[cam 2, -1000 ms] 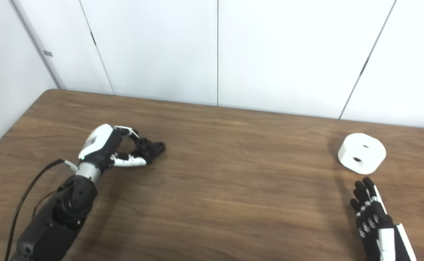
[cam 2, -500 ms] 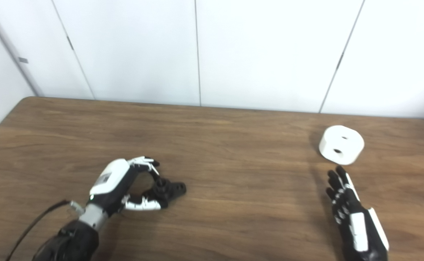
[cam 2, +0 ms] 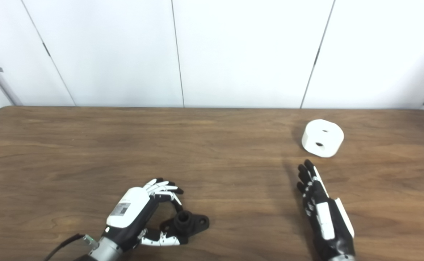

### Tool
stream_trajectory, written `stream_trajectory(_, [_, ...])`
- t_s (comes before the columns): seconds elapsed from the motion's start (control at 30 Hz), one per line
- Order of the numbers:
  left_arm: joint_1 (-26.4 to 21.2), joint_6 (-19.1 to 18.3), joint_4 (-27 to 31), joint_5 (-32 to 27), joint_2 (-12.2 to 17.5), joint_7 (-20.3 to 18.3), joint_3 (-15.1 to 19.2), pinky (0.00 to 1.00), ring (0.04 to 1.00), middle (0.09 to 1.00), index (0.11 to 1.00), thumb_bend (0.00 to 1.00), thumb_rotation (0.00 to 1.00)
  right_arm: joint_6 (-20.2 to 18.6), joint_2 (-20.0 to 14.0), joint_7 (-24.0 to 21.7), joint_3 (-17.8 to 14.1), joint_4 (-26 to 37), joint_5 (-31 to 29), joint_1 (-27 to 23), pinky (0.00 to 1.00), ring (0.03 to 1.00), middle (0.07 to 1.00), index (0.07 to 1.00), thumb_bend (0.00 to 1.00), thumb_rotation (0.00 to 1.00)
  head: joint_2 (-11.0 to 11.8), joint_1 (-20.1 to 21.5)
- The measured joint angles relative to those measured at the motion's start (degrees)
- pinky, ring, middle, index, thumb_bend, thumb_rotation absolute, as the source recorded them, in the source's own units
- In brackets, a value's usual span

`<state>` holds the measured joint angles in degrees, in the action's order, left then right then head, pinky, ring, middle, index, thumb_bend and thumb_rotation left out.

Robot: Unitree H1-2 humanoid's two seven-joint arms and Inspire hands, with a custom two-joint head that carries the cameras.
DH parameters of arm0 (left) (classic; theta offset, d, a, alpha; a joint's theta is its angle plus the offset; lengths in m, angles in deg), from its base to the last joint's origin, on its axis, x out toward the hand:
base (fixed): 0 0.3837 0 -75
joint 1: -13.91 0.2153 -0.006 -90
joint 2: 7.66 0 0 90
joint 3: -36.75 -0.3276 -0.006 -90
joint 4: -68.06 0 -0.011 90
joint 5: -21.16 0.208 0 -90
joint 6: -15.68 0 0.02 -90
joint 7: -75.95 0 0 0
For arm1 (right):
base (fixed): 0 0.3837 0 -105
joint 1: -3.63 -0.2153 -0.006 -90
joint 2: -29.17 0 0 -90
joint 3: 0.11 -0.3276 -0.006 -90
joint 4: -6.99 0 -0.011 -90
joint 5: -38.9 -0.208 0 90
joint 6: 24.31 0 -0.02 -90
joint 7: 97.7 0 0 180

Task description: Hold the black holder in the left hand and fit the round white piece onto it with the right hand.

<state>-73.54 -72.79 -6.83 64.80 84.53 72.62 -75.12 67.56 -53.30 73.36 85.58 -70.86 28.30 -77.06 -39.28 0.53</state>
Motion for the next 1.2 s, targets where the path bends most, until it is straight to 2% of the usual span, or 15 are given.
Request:
stream_trajectory(0.4, [0.79,2.96,0.65,1.62,-0.96,-1.13,-2.78,0.97,0.902,0.8,0.485,0.52,0.05,-1.9,0.25,1.19,0.31,1.83,0.84,0.0,1.0,1.0,0.972,1.0,0.69,0.94,-2.02,2.2])
stream_trajectory(0.8, [1.62,7.15,-3.23,2.73,-2.67,3.4,-3.01,0.97,0.893,0.802,0.486,0.52,0.05,-2.08,0.59,2.5,0.06,1.89,1.51,-0.4,1.0,1.0,0.977,1.0,0.65,0.93,-1.06,4.75])
stream_trajectory(0.83, [1.62,7.31,-3.3,2.85,-2.76,3.52,-3.03,0.97,0.894,0.803,0.486,0.52,0.05,-2.2,0.59,2.61,-0.03,2.1,1.64,-0.4,1.0,1.0,0.976,1.0,0.65,0.91,-1.06,5.18])
stream_trajectory(0.9, [1.64,7.49,-3.36,3.23,-2.91,3.62,-3.03,0.97,0.897,0.806,0.486,0.52,0.05,-2.18,0.56,2.72,-0.3,2.7,2.03,-0.4,1.0,1.0,0.989,1.0,0.61,0.92,-1.15,5.97])
stream_trajectory(1.07, [1.67,7.57,-3.36,3.67,-3.05,3.64,-2.96,0.98,0.897,0.805,0.486,0.52,0.05,-2.08,0.4,3.34,-1.59,3.69,4.38,-0.52,1.0,1.0,0.976,1.0,0.6,0.82,-1.67,7.65])
stream_trajectory(1.13, [1.67,7.56,-3.39,3.89,-3.07,3.75,-2.92,0.97,0.894,0.802,0.486,0.52,0.05,-2.78,0.01,4.18,-2.09,5.45,6.28,-0.62,1.0,0.996,0.962,0.997,0.58,0.74,-1.76,7.74])
stream_trajectory(1.17, [1.67,7.54,-3.45,3.9,-3.1,3.8,-2.9,0.97,0.893,0.8,0.486,0.52,0.06,-3.1,-0.44,4.53,-2.44,6.36,7.08,-0.9,0.97,0.982,0.96,0.992,0.58,0.68,-1.76,7.91])
stream_trajectory(1.2, [1.67,7.54,-3.52,3.9,-3.17,3.82,-2.84,0.97,0.892,0.799,0.486,0.52,0.06,-3.32,-1.07,4.85,-3.01,7.2,8.32,-1.45,0.95,0.973,0.961,0.991,0.58,0.67,-1.76,8.0])
